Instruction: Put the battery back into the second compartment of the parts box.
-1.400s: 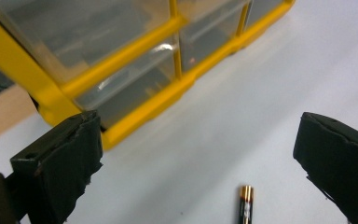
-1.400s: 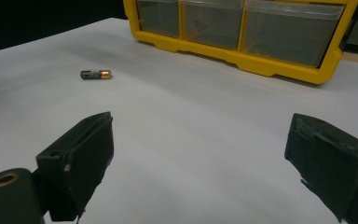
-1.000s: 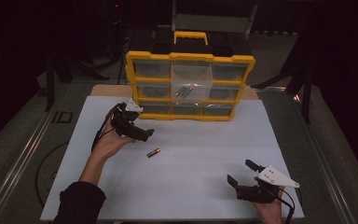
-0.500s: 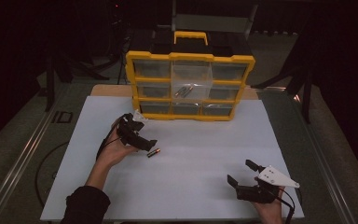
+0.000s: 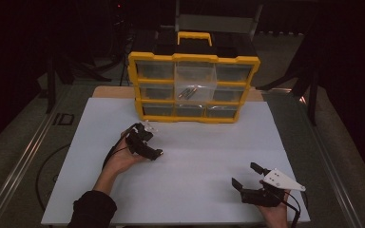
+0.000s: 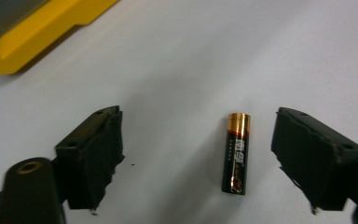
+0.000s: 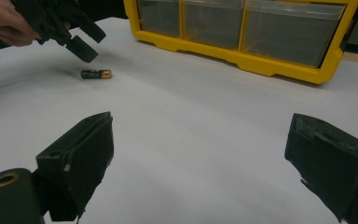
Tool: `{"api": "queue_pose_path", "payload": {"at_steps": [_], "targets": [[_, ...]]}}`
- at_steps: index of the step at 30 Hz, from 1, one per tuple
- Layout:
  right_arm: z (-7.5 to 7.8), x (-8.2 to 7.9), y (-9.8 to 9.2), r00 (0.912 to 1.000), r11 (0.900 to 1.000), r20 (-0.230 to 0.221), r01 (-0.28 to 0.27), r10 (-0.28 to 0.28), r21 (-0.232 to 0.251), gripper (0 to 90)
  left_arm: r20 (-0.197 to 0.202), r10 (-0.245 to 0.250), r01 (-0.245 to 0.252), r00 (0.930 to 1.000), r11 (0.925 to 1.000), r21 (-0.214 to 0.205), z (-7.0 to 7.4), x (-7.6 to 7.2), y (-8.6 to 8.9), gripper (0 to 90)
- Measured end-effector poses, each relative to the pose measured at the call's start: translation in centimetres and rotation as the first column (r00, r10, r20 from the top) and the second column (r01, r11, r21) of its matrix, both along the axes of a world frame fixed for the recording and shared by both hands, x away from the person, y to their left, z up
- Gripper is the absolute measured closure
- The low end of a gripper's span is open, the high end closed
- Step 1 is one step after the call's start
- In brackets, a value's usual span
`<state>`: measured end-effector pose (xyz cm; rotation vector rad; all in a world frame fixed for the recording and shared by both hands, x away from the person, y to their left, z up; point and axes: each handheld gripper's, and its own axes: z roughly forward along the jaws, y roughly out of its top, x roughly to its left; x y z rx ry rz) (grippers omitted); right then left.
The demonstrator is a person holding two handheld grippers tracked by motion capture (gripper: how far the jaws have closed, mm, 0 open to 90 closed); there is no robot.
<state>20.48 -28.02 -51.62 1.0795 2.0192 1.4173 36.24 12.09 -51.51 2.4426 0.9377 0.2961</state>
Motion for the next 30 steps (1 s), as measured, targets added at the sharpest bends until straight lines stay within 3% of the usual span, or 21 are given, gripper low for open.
{"api": "queue_pose_path", "payload": {"at_steps": [3,7,9,19,30], "targets": [[0.0,0.0,0.0,1.0,1.0,-0.001,0.0,0.0,0.0,7.6,-0.005,-0.017,0.017,0.9998,0.9998,0.008,-0.4,-0.2,-0.2,23.7],[0.0,0.0,0.0,1.0,1.0,0.001,-0.002,0.002,-0.002,7.6,-0.027,-0.059,0.06,0.9979,0.9981,0.017,-0.9,-0.5,-0.5,39.4],[0.0,0.0,0.0,1.0,1.0,-0.001,-0.002,0.002,-0.001,7.6,-0.033,-0.069,0.07,0.9971,0.997,0.034,-1.1,-0.6,-0.7,41.8],[0.0,0.0,0.0,1.0,1.0,0.0,-0.004,0.004,-0.005,7.6,-0.103,-0.123,0.128,0.987,0.9907,0.046,-1.8,-0.5,-1.2,77.0],[0.0,0.0,0.0,1.0,1.0,0.0,-0.004,0.004,-0.004,7.6,-0.093,-0.124,0.128,0.9879,0.9908,0.043,-1.1,-0.3,-1.2,77.9]]}}
